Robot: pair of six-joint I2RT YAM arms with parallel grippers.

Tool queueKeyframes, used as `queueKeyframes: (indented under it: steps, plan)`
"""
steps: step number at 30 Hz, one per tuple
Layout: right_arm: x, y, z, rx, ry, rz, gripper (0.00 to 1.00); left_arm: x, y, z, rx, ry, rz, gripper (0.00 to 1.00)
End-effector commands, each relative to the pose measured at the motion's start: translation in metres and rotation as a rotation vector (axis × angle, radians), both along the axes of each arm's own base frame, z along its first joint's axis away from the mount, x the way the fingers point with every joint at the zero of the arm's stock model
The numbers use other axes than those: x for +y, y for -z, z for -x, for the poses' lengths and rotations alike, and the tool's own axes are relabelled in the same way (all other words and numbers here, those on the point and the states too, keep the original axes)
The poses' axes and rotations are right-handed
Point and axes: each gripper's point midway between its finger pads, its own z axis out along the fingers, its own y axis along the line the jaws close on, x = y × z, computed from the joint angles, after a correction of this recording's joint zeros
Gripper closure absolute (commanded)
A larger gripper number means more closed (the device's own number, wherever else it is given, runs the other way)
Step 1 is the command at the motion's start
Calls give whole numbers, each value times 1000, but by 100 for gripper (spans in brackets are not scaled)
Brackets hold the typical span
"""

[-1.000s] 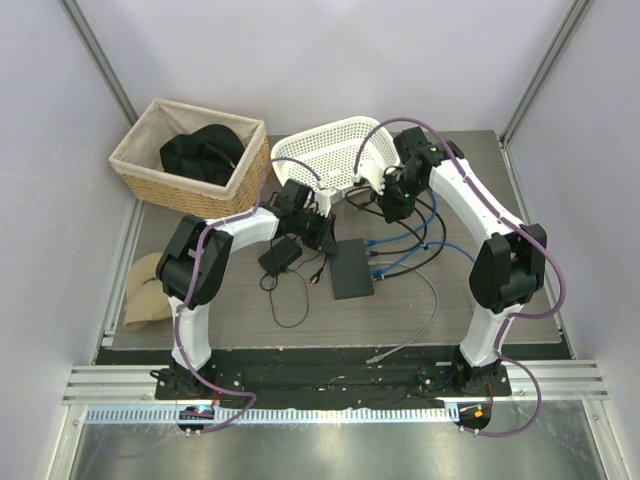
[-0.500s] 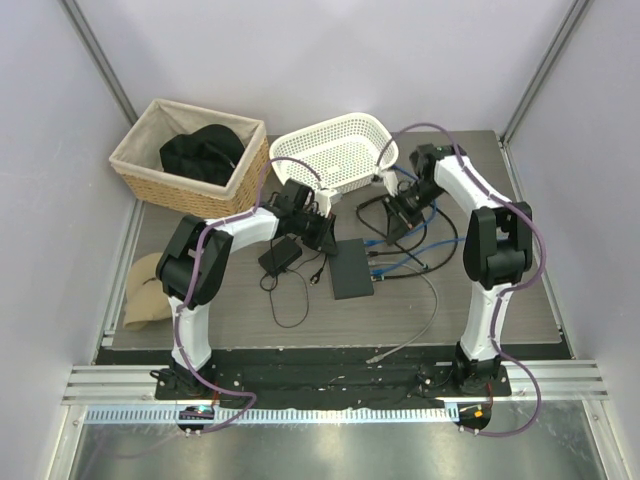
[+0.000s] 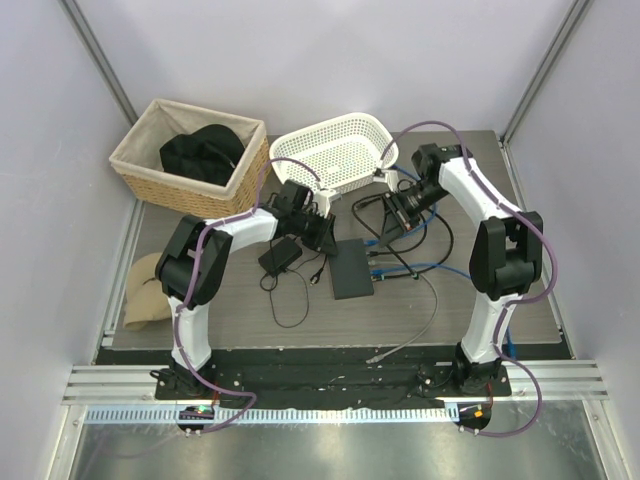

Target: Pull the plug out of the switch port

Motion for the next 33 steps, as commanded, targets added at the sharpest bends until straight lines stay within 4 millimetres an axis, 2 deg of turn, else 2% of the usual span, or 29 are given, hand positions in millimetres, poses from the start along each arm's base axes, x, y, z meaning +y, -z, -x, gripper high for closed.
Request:
queueKeyframes:
  steps: [1, 2, 3, 4, 7, 8, 10, 11, 12, 13, 14, 17, 19, 20, 22, 23, 24, 28, 30, 31, 33]
  plan:
    - [0, -46, 14, -66, -74, -24, 99, 16, 19, 11, 31, -10, -77, 80]
    - [-5, -46, 10, -97, -93, 10, 99, 16, 19, 11, 30, -9, -77, 80]
    - [-9, -52, -3, -171, -110, 37, 99, 17, 19, 12, 28, -6, -79, 80]
    - [-23, -44, -15, -254, -167, 121, 99, 17, 19, 12, 27, -5, -79, 80]
    - [-45, -45, -49, -444, -271, 250, 99, 17, 21, 14, 31, -2, -81, 80]
    - [-61, -42, -68, -551, -332, 336, 99, 18, 21, 14, 32, -2, -82, 80]
    - [-85, -28, -83, -630, -396, 432, 99, 17, 20, 13, 28, -2, -80, 80]
    - [-101, -30, -109, -759, -438, 536, 99, 17, 21, 13, 27, -1, -82, 80]
    - [-113, -10, -108, -746, -467, 578, 99, 17, 20, 12, 23, -2, -81, 80]
    - [-126, -4, -124, -794, -450, 619, 99, 17, 19, 11, 20, -1, -81, 80]
    - [-139, 10, -126, -787, -491, 658, 99, 17, 19, 11, 19, -1, -82, 80]
    - [-166, 29, -148, -797, -464, 743, 98, 18, 19, 13, 12, 5, -85, 80]
    - [-177, 35, -162, -826, -438, 773, 97, 19, 20, 14, 13, 9, -87, 80]
    - [-181, 42, -161, -819, -440, 777, 95, 19, 19, 15, 10, 13, -88, 80]
    - [-188, 46, -165, -851, -461, 801, 84, 20, 20, 16, 6, 15, -93, 80]
    - [-191, 58, -158, -832, -481, 804, 79, 21, 20, 16, 3, 19, -95, 80]
    - [-194, 61, -156, -836, -495, 815, 70, 21, 19, 16, 1, 21, -96, 80]
    - [-199, 77, -150, -801, -418, 808, 51, 22, 18, 16, -3, 25, -97, 79]
    - [-194, 71, -155, -800, -344, 786, 48, 21, 19, 17, -2, 29, -99, 79]
    - [-185, 71, -149, -764, -298, 732, 46, 22, 19, 16, -2, 28, -100, 79]
    - [-167, 42, -161, -794, -205, 646, 44, 23, 20, 17, -2, 35, -106, 79]
